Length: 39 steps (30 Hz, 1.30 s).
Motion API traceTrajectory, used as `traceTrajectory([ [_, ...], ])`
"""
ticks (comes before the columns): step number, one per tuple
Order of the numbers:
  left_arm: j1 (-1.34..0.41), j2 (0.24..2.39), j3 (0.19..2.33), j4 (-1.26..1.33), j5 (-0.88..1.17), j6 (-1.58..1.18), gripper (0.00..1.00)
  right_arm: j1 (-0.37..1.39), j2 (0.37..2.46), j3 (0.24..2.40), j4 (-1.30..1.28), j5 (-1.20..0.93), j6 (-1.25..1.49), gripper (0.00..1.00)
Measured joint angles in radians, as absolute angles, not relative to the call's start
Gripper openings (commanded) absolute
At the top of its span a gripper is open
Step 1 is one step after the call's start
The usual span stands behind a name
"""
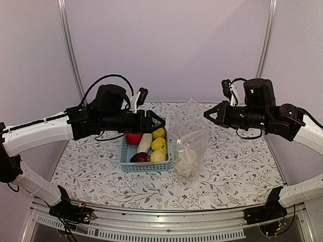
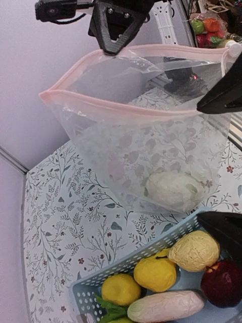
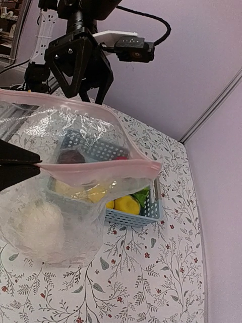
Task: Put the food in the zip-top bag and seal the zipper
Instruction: Adjust the zipper food storage bag at the center of the board, then pick up the fake fruit from the bin.
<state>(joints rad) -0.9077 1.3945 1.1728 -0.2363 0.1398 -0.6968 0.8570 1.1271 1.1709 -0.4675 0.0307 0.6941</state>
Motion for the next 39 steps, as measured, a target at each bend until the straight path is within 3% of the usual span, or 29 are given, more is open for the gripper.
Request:
traceTrajectory([
  [4,-0.907,1.278,1.135,-0.266,0.052,-0.645,0.87,0.857,1.132,1.171,-0.463,0.023,0.694,0.0],
  [10,-0.841,1.189,1.076,-0.347,-0.069,-0.642,0.88,0.857,1.148,1.171,-0.459,0.015,0.694,0.0],
  [28,-0.814,1.553,1.073,-0.575,-0.118,-0.659,0.9,0.857,1.189,1.172,-0.44,-0.02,0.694,0.0],
  [39,-0.828,1.662,1.111,-0.563,-0.078,-0.665,0.84,0.857,1.206,1.185,-0.44,-0.033,0.691,0.0],
])
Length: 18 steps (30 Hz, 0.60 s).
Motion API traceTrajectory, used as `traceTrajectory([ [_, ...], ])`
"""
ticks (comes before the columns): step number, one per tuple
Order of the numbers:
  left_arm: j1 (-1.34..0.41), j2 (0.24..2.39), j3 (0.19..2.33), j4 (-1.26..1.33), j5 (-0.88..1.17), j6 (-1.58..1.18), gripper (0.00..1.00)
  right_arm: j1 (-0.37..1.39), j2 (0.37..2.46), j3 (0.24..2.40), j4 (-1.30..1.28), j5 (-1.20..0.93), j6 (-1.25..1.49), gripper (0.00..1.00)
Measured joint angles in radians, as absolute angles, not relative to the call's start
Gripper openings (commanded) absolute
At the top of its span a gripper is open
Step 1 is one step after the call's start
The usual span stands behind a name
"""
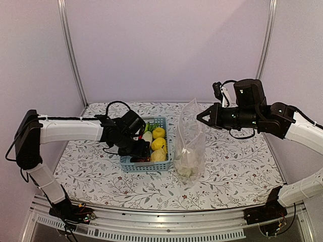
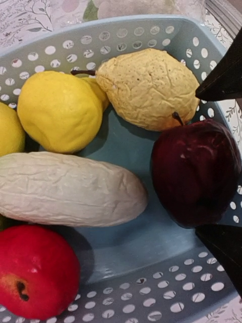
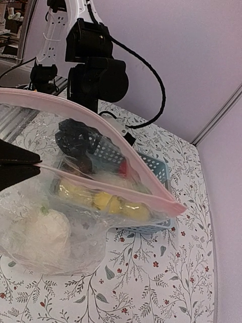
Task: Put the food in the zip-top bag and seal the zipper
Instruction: Pick up the fake fruit from the bin.
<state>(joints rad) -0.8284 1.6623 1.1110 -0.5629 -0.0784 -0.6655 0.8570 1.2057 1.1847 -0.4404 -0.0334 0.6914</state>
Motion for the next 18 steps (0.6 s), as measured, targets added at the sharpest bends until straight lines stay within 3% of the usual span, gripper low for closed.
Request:
traceTrajectory([
  [12,-0.878,1.727,1.17,-0.609,-0.121,-0.67,0.8,0.857,1.206,1.185,-0.441,-0.033,0.69,0.0],
  [16,-0.878,1.736,1.171,-0.635,-0.143,-0.68,0.67,0.857,1.206,1.185,-0.441,-0.033,0.69,0.0],
  [18,-0.878,1.742,1.175,-0.636,-0.146,-0.683,0.66,0.857,1.206,1.185,-0.441,-0.033,0.69,0.0],
])
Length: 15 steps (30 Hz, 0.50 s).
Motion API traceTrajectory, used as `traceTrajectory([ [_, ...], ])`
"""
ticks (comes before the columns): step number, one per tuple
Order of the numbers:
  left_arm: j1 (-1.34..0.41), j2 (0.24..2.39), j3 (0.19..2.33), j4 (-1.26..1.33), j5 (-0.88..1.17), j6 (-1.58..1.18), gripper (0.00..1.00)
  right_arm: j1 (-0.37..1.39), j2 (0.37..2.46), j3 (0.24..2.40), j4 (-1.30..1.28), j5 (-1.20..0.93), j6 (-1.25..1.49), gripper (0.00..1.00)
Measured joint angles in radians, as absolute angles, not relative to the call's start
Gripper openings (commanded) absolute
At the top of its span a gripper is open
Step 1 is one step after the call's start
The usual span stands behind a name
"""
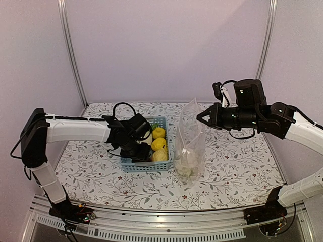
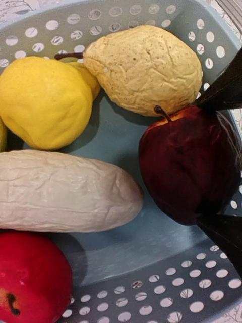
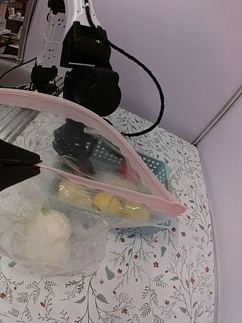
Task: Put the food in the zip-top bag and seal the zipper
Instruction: Pick up the fake fruit from the bin.
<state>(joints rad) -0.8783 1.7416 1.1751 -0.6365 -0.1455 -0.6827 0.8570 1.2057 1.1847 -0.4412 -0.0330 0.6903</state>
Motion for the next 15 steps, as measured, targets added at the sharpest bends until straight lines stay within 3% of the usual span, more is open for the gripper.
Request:
traceTrajectory([
  [8,-0.879,1.754,1.191,-0.634,-0.154,-0.685,0.67,0.857,1.205,1.185,-0.442,-0.033,0.69,0.0],
  [15,-0.888,1.758,1.196,-0.633,-0.185,-0.69,0.6,0.857,1.205,1.185,-0.442,-0.033,0.691,0.0],
])
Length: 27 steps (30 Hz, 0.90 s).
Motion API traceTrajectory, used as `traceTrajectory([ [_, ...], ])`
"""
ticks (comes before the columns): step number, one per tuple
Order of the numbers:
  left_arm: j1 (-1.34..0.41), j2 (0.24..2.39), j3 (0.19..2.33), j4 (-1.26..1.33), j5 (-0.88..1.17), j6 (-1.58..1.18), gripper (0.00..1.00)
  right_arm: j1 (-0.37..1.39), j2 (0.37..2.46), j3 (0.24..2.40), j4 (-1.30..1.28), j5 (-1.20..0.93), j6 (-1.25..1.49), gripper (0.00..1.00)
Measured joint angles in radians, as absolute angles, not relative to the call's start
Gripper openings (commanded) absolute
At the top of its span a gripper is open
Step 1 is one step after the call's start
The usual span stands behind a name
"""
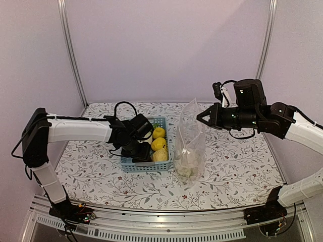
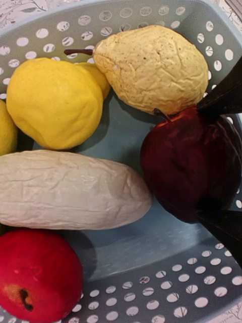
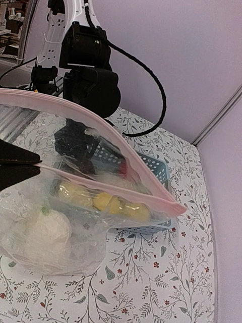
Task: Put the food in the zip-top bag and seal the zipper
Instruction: Pick up the fake fruit from the bin.
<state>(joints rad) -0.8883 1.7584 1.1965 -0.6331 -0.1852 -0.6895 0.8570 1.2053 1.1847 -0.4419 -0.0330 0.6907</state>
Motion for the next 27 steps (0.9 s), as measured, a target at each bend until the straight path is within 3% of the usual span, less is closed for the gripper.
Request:
traceTrajectory([
  [27,-0.949,1.475,1.161,-0.609,-0.282,-0.695,0.56,0.857,1.205,1.185,-0.441,-0.049,0.691,0.0],
])
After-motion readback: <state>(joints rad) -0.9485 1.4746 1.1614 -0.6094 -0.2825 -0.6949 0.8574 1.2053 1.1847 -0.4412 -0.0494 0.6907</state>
